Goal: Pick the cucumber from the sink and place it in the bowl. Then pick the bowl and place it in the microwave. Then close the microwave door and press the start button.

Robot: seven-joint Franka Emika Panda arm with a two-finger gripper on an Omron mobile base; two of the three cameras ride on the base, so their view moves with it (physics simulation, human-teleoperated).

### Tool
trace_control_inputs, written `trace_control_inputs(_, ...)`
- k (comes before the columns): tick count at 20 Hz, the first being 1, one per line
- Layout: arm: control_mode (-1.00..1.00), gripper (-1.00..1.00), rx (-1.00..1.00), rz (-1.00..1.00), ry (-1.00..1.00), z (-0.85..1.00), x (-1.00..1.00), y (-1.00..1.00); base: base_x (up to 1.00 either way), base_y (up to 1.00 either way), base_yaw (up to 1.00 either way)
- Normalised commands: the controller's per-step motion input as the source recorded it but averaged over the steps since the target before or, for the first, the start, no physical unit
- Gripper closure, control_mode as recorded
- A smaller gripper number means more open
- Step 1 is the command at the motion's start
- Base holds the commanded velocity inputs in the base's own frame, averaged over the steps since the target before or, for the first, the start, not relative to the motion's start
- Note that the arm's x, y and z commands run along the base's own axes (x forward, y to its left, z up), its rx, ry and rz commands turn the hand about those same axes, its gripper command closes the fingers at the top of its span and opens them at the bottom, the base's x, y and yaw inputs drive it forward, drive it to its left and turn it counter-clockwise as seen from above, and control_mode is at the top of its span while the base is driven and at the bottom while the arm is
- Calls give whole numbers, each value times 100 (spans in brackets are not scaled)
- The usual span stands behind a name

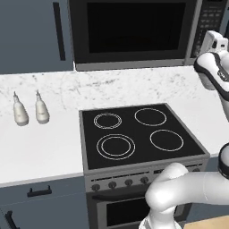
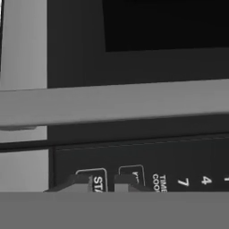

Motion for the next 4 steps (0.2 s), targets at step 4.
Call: trace_control_inputs(4,-100,100,0,0,0,-36,12,-4,0,0,0)
